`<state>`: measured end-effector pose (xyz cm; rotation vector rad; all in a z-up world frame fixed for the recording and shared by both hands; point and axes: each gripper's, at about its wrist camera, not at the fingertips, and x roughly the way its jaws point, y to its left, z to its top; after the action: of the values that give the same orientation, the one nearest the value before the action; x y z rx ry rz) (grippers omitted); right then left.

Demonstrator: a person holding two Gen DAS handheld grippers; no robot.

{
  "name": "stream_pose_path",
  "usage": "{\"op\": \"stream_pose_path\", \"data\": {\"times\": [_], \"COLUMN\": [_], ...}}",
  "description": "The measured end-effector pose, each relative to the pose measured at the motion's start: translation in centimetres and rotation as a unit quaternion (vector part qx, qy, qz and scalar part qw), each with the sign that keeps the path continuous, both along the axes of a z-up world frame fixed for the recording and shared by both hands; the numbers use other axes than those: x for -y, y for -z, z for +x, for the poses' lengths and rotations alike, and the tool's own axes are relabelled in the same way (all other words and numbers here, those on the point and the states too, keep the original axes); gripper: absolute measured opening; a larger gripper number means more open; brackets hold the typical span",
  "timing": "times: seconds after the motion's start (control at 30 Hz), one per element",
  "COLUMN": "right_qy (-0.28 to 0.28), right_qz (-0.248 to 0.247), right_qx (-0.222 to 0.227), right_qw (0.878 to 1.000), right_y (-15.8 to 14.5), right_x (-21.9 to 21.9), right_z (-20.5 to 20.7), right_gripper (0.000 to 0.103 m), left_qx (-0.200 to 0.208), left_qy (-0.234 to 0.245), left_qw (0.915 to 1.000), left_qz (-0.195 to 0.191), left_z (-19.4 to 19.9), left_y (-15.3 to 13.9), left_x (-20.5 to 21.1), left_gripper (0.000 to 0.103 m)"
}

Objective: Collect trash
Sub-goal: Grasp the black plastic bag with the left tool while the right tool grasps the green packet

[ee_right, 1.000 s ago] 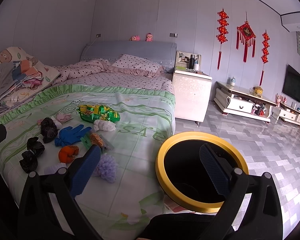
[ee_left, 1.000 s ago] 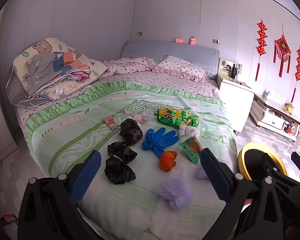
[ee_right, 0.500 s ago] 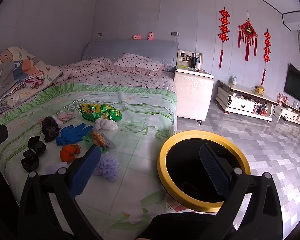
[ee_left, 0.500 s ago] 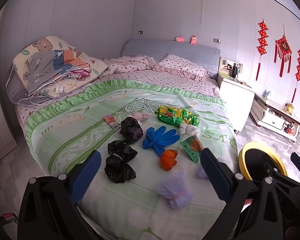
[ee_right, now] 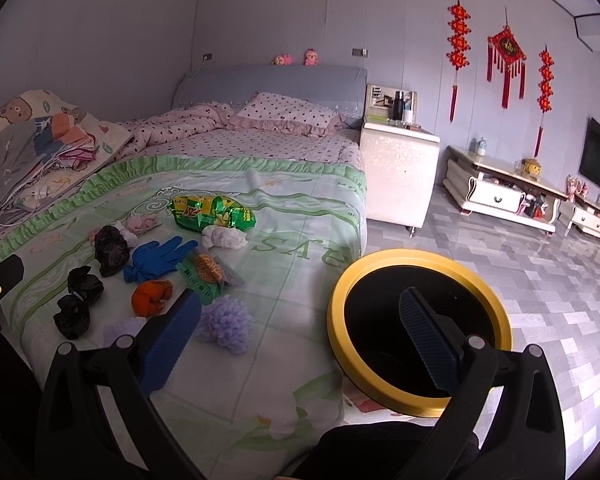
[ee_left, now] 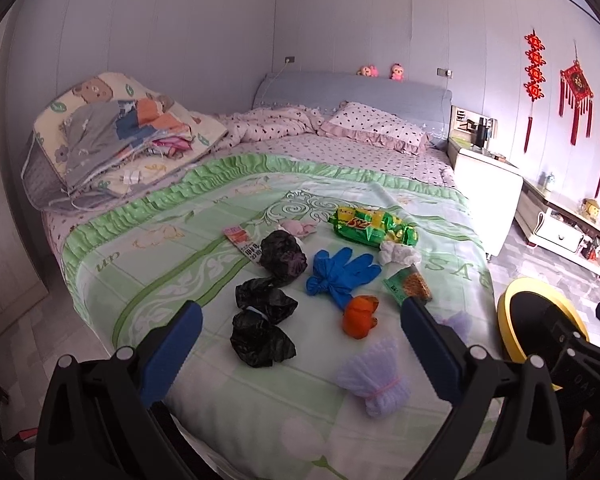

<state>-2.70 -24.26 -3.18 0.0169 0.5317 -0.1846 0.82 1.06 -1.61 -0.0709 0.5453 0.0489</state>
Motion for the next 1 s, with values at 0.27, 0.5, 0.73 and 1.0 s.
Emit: {"op": "stream_pose_path", "data": {"times": [0.27,0.5,0.73,1.0], "right_qy": [-0.040,-0.119,-0.164,-0.151], "right_qz": [0.008,0.016,-0.007,-0.003], "right_qx": [-0.021,-0.081,-0.160,-0.198], "right_qw": [0.999,0.989,0.973,0.968], "right_y": [-1.4,0.2,4.4,7.4], "right_x": [0.6,-0.8,-3.4,-5.2], "right_z": [2.3,9.0,16.3,21.3], "right_gripper": [0.095,0.095,0.095,0.095], "left_qx": [-0.040,-0.114,-0.194,-0.207], "left_qy": [0.011,-0.021,-0.038,-0.043], "left_qw": [0.9979,0.9924,0.9801,0.9773], "left_qz": [-0.050,-0.042,-0.013,-0.014], "left_z": [2.2,6.0,10.3,13.0], "left_y": [0.6,2.4,5.8,7.9], "left_x": [-2.4,-4.1,-6.0,-7.2], "left_gripper": [0.096,0.096,0.096,0.096]}}
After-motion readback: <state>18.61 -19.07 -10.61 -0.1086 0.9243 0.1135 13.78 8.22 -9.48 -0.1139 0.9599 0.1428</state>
